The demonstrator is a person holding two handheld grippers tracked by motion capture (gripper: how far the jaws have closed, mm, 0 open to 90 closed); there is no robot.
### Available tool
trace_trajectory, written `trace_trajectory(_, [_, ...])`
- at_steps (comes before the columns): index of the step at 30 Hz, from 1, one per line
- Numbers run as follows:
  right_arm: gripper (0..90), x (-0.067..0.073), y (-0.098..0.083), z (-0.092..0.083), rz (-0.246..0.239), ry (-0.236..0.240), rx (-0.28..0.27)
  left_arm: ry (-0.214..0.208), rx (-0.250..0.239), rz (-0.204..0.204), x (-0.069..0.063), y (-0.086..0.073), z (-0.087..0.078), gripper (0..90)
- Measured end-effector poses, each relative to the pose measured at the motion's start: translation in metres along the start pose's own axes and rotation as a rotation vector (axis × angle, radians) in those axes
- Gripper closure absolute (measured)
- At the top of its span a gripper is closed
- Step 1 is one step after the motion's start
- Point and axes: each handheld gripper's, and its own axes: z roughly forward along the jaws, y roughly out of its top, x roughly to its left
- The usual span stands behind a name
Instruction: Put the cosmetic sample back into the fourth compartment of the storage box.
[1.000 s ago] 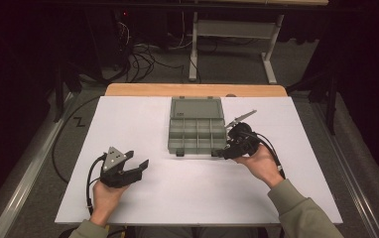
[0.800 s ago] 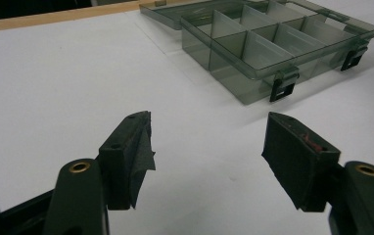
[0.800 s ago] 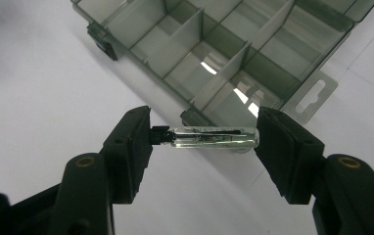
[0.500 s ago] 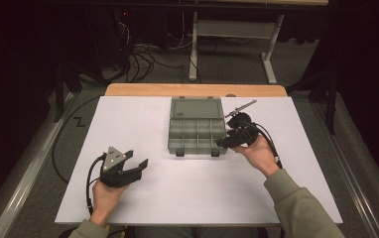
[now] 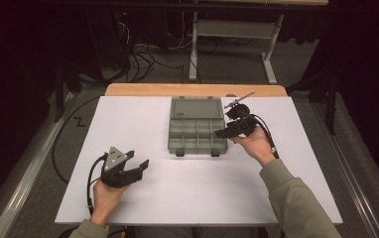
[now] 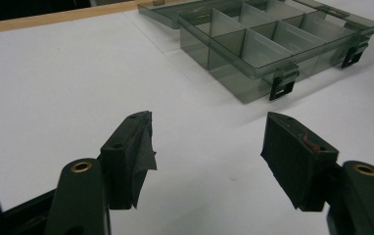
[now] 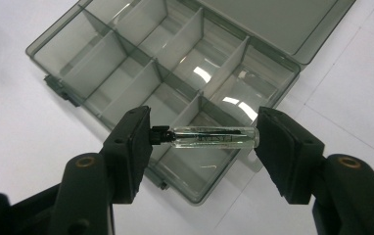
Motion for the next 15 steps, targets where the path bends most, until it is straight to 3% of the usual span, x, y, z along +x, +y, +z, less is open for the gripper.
trace_trajectory(15, [40.7,-0.008,0.015,0.015,0.023,-0.038,0.032,-0.002,-0.007,0.000,0.000,0.000,0.000,35.6])
